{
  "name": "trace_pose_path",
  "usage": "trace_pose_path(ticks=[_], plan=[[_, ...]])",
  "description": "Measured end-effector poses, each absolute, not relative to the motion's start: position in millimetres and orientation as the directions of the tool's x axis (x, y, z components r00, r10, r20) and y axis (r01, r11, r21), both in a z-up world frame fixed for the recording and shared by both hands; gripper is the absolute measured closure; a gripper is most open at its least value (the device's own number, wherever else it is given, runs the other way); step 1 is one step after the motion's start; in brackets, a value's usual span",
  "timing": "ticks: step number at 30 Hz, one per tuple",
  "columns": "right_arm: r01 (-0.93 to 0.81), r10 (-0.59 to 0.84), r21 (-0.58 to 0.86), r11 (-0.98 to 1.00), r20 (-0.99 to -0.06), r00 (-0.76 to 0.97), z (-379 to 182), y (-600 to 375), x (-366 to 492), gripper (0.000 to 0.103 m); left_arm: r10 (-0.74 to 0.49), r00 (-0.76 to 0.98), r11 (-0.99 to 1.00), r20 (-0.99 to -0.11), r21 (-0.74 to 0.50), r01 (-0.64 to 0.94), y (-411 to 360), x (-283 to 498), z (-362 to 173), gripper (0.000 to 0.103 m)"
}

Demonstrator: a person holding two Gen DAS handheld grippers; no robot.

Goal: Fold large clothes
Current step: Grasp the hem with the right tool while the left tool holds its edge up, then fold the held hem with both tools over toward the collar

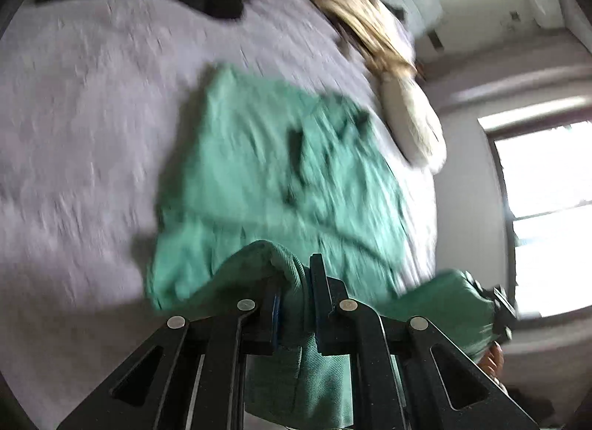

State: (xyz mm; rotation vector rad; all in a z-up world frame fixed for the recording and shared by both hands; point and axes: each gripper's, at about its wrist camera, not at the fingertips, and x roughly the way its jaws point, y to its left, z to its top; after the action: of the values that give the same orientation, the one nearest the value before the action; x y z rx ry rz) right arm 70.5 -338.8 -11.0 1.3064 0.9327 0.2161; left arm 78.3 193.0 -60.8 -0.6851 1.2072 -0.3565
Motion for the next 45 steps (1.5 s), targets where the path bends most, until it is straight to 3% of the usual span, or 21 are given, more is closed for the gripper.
trace_pose_path(ticks=[7, 15, 16, 18, 19, 20, 22, 23, 25, 29, 30, 31, 33, 39, 45], plan=[[0.425, 0.614, 0.846, 0.320, -0.528, 0.588, -38, -379, 184, 0.092, -0.444, 0.414, 0.802, -0.794, -0.558, -0.210, 190, 167, -86, 0.088], [0.518, 0.585, 0.771, 0.371, -0.627, 0.514, -105, -385, 247, 0.088, -0.315, 0.317, 0.886, -0.895, -0.397, -0.239, 174, 220, -129, 0.085], [0.520, 0.585, 0.772, 0.365, -0.625, 0.517, -108, -386, 249, 0.088, -0.308, 0.317, 0.890, -0.897, -0.389, -0.236, 174, 222, -127, 0.077], [0.516, 0.595, 0.776, 0.364, -0.620, 0.512, -107, -388, 249, 0.084, -0.228, 0.351, 0.919, -0.908, -0.320, -0.229, 176, 219, -113, 0.039], [0.512, 0.599, 0.777, 0.367, -0.619, 0.509, -106, -390, 249, 0.076, -0.179, 0.378, 0.931, -0.908, -0.281, -0.234, 175, 217, -105, 0.013], [0.502, 0.599, 0.780, 0.374, -0.616, 0.511, -102, -391, 251, 0.071, -0.137, 0.425, 0.942, -0.895, -0.251, -0.225, 177, 215, -93, 0.010], [0.486, 0.578, 0.784, 0.387, -0.617, 0.535, -89, -398, 247, 0.026, -0.131, 0.449, 0.950, -0.884, -0.242, -0.199, 180, 213, -79, 0.010], [0.470, 0.568, 0.792, 0.391, -0.609, 0.554, -83, -401, 247, 0.024, -0.119, 0.450, 0.953, -0.885, -0.229, -0.197, 181, 214, -76, 0.010], [0.435, 0.559, 0.798, 0.417, -0.602, 0.570, -70, -406, 251, 0.024, -0.115, 0.438, 0.956, -0.892, -0.219, -0.196, 185, 213, -76, 0.010], [0.421, 0.507, 0.715, 0.559, -0.696, 0.509, -58, -404, 251, 0.028, -0.219, 0.340, 0.940, -0.915, -0.291, -0.180, 186, 200, -103, 0.010], [0.417, 0.500, 0.697, 0.583, -0.712, 0.493, -59, -402, 250, 0.039, -0.235, 0.324, 0.936, -0.916, -0.303, -0.179, 185, 197, -108, 0.010], [0.404, 0.495, 0.677, 0.615, -0.730, 0.470, -59, -399, 248, 0.059, -0.261, 0.307, 0.928, -0.915, -0.325, -0.180, 182, 192, -115, 0.010], [0.360, 0.504, 0.645, 0.674, -0.758, 0.414, -64, -386, 249, 0.082, -0.331, 0.274, 0.908, -0.903, -0.384, -0.170, 172, 186, -129, 0.010], [0.275, 0.489, 0.569, 0.775, -0.816, 0.308, -88, -350, 270, 0.083, -0.329, 0.315, 0.926, -0.890, -0.369, -0.075, 121, 212, -133, 0.010], [0.332, 0.420, 0.546, 0.769, -0.823, 0.382, -94, -361, 296, 0.083, -0.160, 0.431, 0.943, -0.888, -0.267, -0.199, 123, 266, -128, 0.010]])
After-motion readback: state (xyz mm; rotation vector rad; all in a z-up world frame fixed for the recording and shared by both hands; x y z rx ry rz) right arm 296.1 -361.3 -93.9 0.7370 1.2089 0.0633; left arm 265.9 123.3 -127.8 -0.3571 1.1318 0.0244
